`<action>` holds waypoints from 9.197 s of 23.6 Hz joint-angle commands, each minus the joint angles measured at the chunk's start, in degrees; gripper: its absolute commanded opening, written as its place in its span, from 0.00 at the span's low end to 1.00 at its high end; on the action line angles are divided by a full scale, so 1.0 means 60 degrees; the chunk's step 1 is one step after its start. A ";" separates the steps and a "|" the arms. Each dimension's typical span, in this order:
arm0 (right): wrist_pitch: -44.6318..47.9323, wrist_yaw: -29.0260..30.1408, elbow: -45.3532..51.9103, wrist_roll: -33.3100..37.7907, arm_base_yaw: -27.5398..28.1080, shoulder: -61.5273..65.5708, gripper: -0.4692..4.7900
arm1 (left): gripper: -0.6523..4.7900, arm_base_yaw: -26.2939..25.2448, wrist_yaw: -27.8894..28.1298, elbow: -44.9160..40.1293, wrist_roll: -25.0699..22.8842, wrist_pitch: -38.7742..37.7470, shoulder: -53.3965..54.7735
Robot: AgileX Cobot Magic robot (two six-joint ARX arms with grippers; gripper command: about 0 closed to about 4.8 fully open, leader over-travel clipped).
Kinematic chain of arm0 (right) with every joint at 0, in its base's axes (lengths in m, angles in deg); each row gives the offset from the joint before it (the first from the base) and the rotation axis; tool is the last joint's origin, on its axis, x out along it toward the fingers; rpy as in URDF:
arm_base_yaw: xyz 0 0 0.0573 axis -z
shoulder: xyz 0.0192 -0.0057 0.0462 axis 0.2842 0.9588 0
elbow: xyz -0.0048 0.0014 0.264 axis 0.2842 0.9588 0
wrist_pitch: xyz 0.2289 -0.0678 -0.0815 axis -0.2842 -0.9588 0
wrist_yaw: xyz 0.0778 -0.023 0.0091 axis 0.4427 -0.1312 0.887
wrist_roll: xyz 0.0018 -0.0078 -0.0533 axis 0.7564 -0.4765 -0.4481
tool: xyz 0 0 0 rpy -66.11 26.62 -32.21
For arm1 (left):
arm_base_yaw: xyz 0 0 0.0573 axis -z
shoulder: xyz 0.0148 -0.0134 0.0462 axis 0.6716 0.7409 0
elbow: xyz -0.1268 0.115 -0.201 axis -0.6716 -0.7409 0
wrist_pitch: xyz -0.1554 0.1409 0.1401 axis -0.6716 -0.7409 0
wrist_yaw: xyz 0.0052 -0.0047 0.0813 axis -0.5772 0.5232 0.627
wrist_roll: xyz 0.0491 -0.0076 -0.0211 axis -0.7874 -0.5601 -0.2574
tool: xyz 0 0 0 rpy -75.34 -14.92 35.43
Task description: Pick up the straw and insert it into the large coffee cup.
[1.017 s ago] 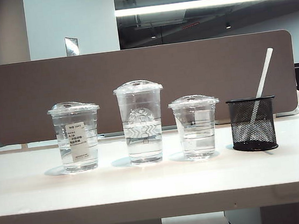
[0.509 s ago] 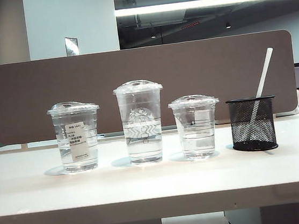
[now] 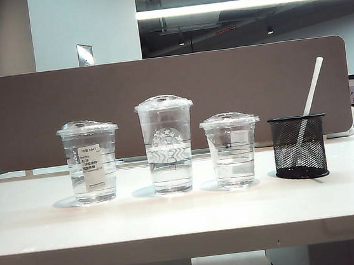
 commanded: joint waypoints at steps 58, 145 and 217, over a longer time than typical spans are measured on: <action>0.1665 0.0940 -1.2098 -0.4495 0.0350 0.9486 0.08 | 0.11 -0.0015 0.0692 0.1876 -0.0514 -0.5388 -0.0029; 0.1359 0.4291 -1.1646 -0.0794 -0.2313 1.2065 0.08 | 0.11 -0.0011 0.1494 0.1872 -0.0532 -0.4666 -0.0015; 0.2532 0.1927 -1.0859 -0.2149 -0.3887 0.9730 0.08 | 0.11 -0.0015 0.0980 -0.0517 0.0517 -0.2095 -0.0015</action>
